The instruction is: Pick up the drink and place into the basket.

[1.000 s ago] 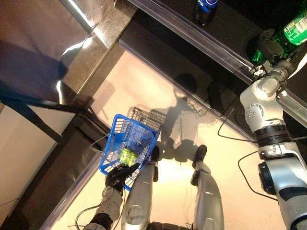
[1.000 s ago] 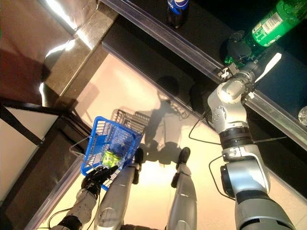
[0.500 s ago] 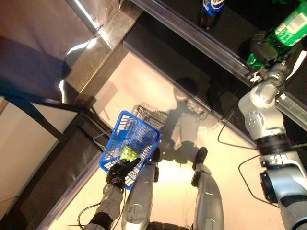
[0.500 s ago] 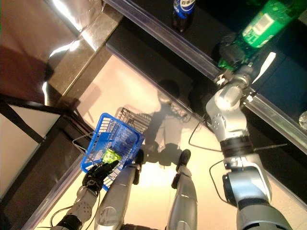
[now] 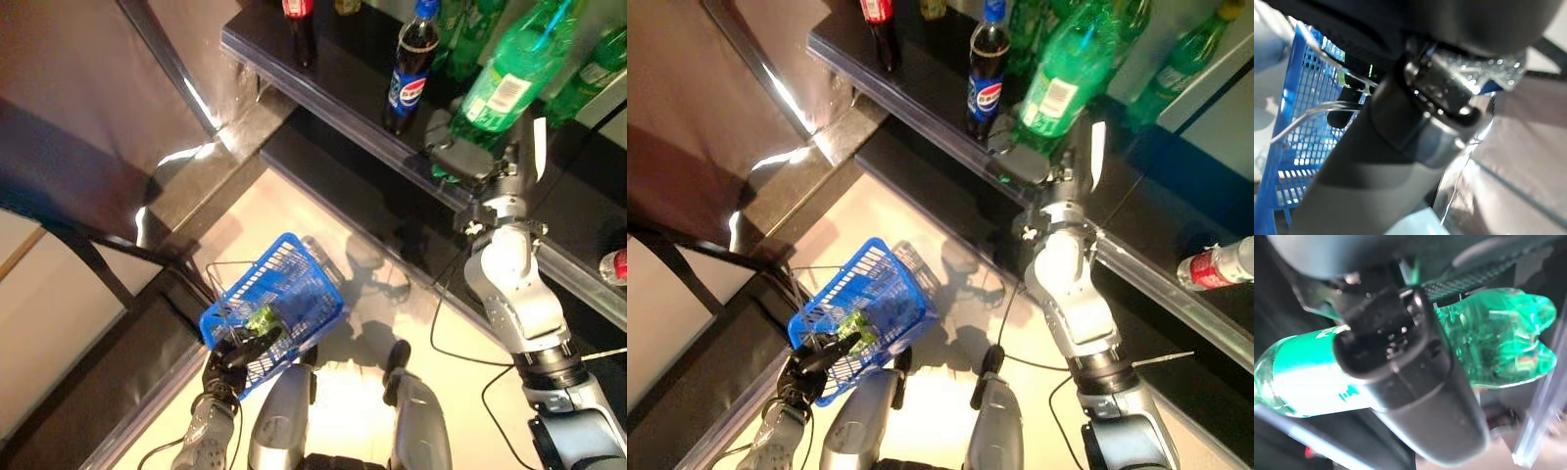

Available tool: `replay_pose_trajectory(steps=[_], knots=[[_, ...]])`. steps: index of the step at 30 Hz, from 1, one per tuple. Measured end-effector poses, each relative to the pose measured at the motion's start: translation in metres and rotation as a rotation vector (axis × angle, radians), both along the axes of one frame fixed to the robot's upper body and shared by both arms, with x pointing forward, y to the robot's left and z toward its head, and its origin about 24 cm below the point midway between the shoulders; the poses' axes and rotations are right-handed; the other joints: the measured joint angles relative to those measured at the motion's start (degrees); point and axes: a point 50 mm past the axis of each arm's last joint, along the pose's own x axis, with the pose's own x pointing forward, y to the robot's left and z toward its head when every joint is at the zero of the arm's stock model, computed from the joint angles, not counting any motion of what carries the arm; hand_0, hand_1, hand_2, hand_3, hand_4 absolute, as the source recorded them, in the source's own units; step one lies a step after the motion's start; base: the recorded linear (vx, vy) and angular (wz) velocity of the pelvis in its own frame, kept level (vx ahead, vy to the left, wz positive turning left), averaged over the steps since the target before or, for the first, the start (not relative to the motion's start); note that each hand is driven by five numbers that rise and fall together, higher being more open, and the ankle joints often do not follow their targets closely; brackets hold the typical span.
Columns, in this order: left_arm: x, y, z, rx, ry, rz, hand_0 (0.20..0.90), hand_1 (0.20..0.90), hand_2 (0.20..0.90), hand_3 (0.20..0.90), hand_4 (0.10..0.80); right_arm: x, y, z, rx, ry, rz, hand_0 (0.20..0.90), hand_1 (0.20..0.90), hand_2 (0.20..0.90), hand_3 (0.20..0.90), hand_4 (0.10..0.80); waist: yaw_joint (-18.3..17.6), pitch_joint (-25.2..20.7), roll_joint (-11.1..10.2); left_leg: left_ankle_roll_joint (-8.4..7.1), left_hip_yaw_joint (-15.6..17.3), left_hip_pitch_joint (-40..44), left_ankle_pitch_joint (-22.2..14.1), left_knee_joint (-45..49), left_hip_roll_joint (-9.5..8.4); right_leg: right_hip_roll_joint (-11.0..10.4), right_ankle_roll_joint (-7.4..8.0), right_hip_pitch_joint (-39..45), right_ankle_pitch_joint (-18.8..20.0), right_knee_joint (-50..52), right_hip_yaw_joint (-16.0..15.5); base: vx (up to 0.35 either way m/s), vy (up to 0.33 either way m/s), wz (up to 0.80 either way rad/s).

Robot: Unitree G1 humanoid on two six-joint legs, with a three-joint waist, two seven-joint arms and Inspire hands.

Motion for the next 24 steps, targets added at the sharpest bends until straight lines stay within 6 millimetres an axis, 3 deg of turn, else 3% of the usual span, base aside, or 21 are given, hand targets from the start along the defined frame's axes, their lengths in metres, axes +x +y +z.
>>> replay_pose_trajectory(steps=[3,12,24], knots=[[0.004,-0.007,0.007,-0.003,-0.019,-0.058,0.300,0.300,0.300,0.200,0.100,-0.002,0.015,-0.009,-0.047,0.042,0.090,0.300,0.300,0.300,0.200,0.100,0.03,-0.02,0.03,-1.03,-0.33,2.31,0.70,-1.78,0.27,0.35,0.02,1.46,-0.70,0.04,-0.15,0.026,-0.015,0.02],[0.014,-0.014,0.035,0.004,-0.111,-0.167,0.300,0.300,0.300,0.200,0.100,-0.010,0.056,-0.050,-0.114,0.237,0.292,0.300,0.300,0.300,0.200,0.100,2.43,-0.07,0.12,-1.39,-2.42,7.47,0.74,-5.40,0.48,0.20,0.53,6.45,-3.40,0.06,-2.97,0.040,-0.015,0.13],[0.025,-0.016,0.081,0.064,-0.280,-0.347,0.300,0.300,0.300,0.200,0.100,-0.019,0.088,-0.068,-0.061,0.311,0.365,0.300,0.300,0.300,0.200,0.100,6.71,-0.11,0.11,-1.41,-5.89,6.31,0.73,-4.51,-0.77,-1.65,1.06,7.16,-5.48,2.19,-6.21,-0.008,-0.014,0.17]])
